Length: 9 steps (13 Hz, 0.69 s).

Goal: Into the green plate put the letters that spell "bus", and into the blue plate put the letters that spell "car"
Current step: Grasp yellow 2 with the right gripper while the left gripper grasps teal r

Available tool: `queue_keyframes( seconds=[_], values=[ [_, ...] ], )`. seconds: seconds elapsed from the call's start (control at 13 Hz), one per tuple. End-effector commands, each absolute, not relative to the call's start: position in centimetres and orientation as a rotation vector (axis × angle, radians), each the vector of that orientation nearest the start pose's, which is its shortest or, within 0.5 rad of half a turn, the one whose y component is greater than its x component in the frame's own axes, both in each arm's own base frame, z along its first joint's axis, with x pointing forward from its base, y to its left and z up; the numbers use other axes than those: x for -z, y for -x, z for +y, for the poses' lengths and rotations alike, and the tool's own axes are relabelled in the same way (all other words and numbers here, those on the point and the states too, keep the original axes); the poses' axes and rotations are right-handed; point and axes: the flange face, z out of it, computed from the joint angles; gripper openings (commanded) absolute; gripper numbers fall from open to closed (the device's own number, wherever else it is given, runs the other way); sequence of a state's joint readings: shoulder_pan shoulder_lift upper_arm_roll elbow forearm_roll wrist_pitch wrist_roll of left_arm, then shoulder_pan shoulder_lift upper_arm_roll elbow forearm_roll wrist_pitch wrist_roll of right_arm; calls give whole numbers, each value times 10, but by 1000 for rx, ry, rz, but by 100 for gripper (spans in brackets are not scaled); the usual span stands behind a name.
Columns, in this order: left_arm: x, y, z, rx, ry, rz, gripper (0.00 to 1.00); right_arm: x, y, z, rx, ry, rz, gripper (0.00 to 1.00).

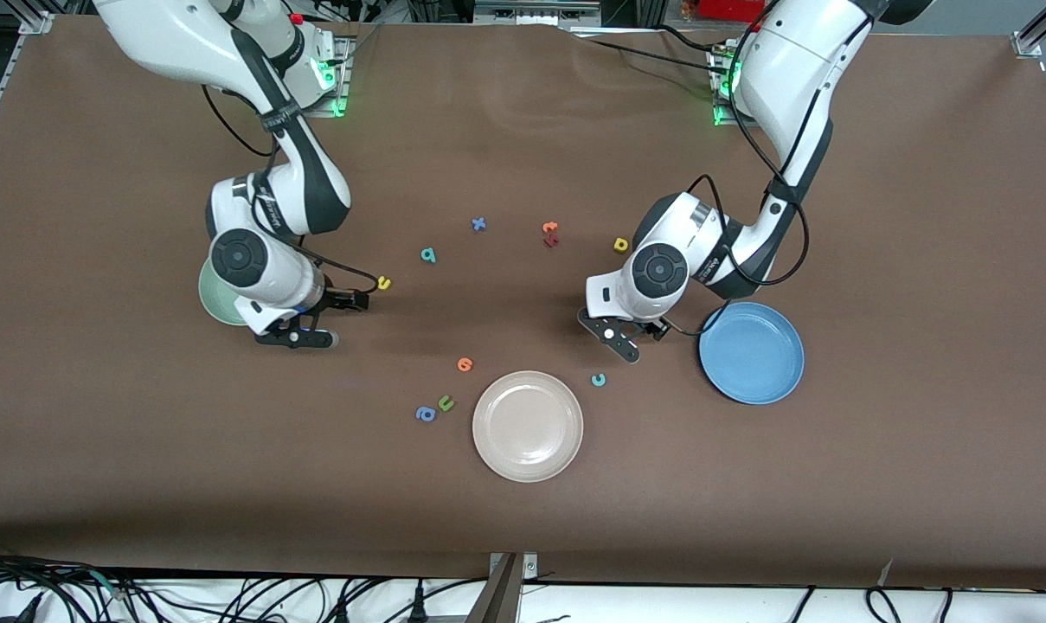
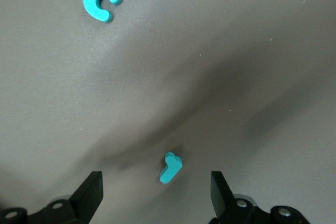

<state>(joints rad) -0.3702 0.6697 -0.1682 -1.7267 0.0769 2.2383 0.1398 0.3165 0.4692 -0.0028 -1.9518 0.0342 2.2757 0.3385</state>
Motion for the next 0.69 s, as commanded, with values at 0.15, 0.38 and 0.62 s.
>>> queue_keyframes(
  seconds=[0.15,0.38,0.62],
  values=[
    [-175,-551,-323,-198,2927,1127,58,-199,-566,192,-229,3138,131,89],
    [-175,-548,-327,-200,2926,1126,29,-185,-561,198,-237,3134,175,85],
    [-175,-548,-327,-200,2926,1127,21,-177,-558,200,-260,3132,180,70]
  ],
)
